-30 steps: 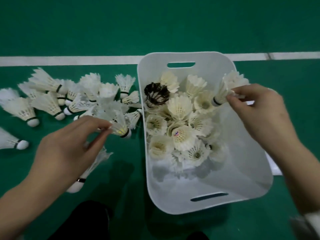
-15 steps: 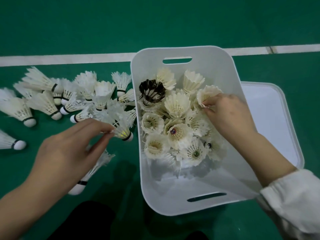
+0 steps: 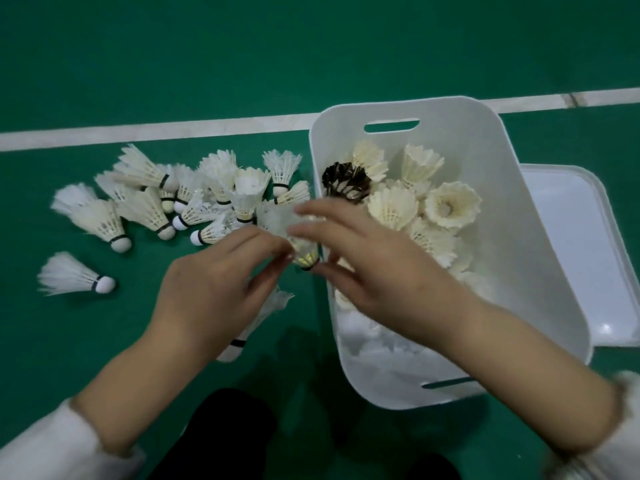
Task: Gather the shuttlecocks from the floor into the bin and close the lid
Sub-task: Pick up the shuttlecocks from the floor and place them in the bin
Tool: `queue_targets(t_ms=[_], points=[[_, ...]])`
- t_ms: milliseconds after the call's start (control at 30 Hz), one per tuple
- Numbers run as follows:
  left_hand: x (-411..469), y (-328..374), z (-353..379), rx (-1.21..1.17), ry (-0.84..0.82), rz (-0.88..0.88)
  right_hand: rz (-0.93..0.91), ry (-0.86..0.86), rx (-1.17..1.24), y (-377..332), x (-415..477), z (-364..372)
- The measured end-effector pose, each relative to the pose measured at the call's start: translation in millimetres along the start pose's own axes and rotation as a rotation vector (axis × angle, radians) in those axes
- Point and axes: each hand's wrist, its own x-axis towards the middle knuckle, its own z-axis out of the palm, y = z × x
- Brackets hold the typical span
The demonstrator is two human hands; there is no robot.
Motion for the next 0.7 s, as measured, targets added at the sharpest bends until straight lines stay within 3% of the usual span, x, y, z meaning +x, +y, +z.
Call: queue_targets(t_ms=[133, 233, 367, 500, 700], points=[[-2.2, 0.8, -7.6, -0.119, 0.011, 0.045, 0.038, 0.049, 0.003, -6.9, 11.3, 12.6], [-2.5, 5.1, -22.0, -0.257, 0.007, -0.021, 0.129, 0.250, 0.057, -10.5, 8.8, -14.2], [-1.9, -8.6, -32.5, -0.327, 0.072, -0.178, 0.360, 0.543, 0.308, -0.4, -6.3, -54.3], [-4.3, -24.0, -24.5, -0.238, -0.020, -0.194, 0.592, 0.355, 0.265, 30.0, -11.8, -22.4], [-8.9, -30.9, -6.2, -0.144, -0.058, -0.140, 0.528, -0.016, -0.055, 49.6, 2.7, 32.0]])
